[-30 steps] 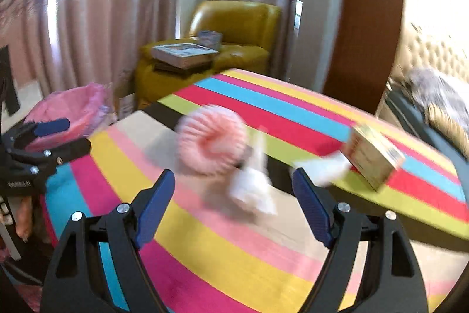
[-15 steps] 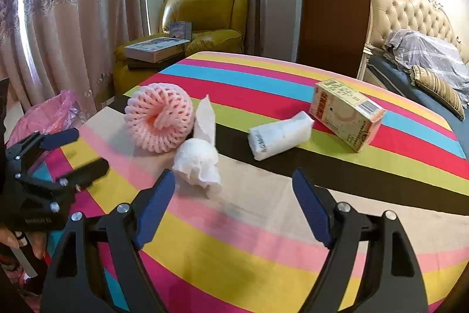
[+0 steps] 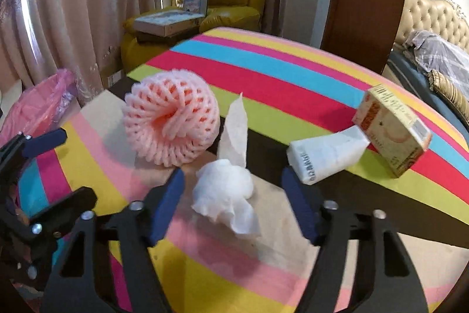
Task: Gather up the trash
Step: 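Grasp the white tissue with right tool while left tool grasps the pink foam net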
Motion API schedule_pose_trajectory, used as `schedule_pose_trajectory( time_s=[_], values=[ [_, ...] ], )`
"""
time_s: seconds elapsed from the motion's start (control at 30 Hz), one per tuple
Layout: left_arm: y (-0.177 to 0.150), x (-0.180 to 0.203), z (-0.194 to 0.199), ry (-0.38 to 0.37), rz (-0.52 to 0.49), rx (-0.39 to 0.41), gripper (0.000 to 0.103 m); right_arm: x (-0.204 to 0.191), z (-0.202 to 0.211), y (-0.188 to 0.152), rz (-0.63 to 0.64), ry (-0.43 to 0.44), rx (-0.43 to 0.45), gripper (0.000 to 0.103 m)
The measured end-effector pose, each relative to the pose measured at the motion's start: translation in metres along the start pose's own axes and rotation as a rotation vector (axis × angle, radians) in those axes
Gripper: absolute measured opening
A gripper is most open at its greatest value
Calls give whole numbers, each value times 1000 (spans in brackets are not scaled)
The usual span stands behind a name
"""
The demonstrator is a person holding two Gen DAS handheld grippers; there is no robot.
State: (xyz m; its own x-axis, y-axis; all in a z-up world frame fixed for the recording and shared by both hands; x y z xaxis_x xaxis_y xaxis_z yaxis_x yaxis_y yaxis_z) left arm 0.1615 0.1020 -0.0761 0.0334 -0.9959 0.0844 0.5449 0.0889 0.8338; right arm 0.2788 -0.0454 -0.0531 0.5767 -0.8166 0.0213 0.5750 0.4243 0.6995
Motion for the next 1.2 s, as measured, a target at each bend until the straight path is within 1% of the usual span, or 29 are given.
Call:
schedule_pose_trajectory(
  time_s=[0.03, 0.07, 0.13, 0.2, 0.27, 0.33, 0.47, 0.57, 0.7, 0.87, 1.07, 1.13, 1.2],
  values=[
    [0, 0, 0, 0, 2, 0, 91, 0, -3, -3, 3, 5, -18, 44],
    [0, -1, 0, -1, 6, 0, 91, -1, -5, -5, 5, 16, -37, 37],
    [1, -1, -1, -1, 9, -1, 91, 1, 2, -8, -3, 15, -13, 31],
    [1, -1, -1, 1, 7, -3, 91, 4, 14, -11, 2, 5, 23, 29],
    [1, -1, -1, 3, 5, -5, 91, 7, 24, -16, 17, -25, 47, 28],
    [1, -1, -1, 5, 5, -4, 91, 13, 33, -23, 6, -34, 61, 28],
    [1, 0, -3, 13, 1, -12, 91, 35, 45, -33, -39, -87, 74, 28],
    [1, 1, -4, 18, -4, -13, 91, 54, 55, -39, -74, -153, 100, 28],
    [1, 3, -6, 29, -18, -26, 91, 73, 63, -44, -139, -187, 128, 28],
    [0, 4, -11, 37, -30, -65, 91, 86, 67, -47, -176, -208, 145, 28],
    [3, 5, -19, 55, -27, -125, 91, 92, 70, -49, -209, -217, 163, 28],
    [5, 8, -20, 44, -15, -133, 91, 94, 71, -50, -221, -215, 166, 28],
    [9, 11, -24, 23, 23, -151, 91, 96, 70, -50, -232, -211, 164, 28]
  ],
)
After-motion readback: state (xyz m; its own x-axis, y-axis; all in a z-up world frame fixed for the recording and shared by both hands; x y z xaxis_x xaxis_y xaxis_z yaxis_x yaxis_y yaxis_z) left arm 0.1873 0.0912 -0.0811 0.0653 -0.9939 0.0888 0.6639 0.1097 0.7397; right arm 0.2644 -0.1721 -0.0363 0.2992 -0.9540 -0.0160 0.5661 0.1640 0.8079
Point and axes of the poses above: each gripper's, at about its wrist camera, not at the fingertips, and z roughly against the way its jaws point, x to its right, y to its top, the point moved 3 cm from there along -z, roughly the way its jaws point, and after that the axes turned 2 degrees about x, right-handed, at the moved point
